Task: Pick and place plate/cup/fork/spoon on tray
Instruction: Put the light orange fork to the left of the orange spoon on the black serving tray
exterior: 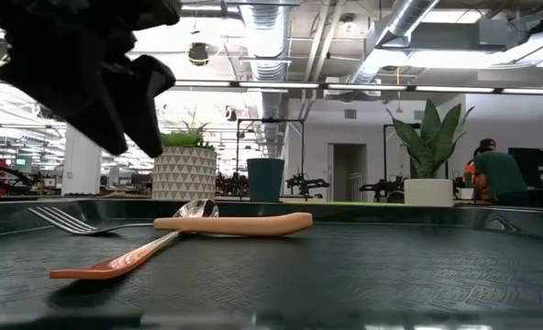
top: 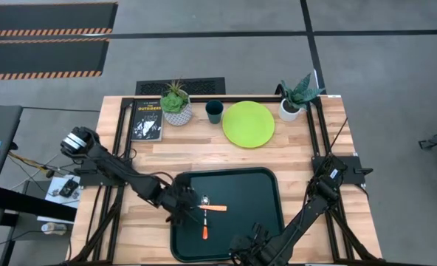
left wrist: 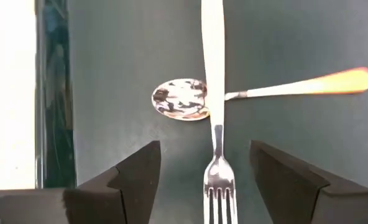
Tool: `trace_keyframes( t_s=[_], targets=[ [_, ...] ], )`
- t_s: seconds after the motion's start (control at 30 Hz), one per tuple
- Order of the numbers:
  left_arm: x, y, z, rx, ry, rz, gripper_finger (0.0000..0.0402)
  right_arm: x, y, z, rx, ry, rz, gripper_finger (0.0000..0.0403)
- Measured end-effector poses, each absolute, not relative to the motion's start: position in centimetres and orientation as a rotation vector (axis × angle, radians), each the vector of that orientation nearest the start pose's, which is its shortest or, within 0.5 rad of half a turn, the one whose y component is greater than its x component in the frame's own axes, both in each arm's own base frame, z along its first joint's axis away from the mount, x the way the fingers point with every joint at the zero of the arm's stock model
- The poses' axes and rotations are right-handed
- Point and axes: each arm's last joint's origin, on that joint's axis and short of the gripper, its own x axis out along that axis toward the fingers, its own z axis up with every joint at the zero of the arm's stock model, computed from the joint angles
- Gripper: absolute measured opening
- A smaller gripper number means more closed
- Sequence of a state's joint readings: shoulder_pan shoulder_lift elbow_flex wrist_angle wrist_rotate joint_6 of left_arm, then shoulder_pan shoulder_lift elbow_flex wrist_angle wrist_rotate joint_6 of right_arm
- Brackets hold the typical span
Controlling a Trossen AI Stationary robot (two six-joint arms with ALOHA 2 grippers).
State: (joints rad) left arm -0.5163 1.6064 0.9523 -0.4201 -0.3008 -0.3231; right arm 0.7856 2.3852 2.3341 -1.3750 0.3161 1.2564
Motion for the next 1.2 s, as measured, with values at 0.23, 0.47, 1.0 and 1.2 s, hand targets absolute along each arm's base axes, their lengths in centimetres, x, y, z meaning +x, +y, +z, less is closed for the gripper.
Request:
trace_keyframes(
  t_s=[0.23, 0.47, 1.0, 1.2],
  targets=[
    [27.8, -14.9, 16.3, 0.128, 1.095, -0.026, 0.0228, 34.1, 32.9, 23.8, 0.334, 1.19, -0.397, 0.0072],
    [28.4, -15.1, 14.6, 0.124, 1.13, -0.05, 0.0212, 34.1, 32.9, 23.8, 0.335, 1.19, -0.397, 0.0072],
    [29.4, -14.1, 14.2, 0.091, 1.12, -0.1, 0.0148, 34.1, 32.9, 23.8, 0.336, 1.187, -0.396, 0.0072],
    [29.5, -14.2, 14.0, 0.099, 1.119, -0.102, 0.013, 34.2, 32.9, 23.8, 0.331, 1.184, -0.39, 0.0072]
  ],
)
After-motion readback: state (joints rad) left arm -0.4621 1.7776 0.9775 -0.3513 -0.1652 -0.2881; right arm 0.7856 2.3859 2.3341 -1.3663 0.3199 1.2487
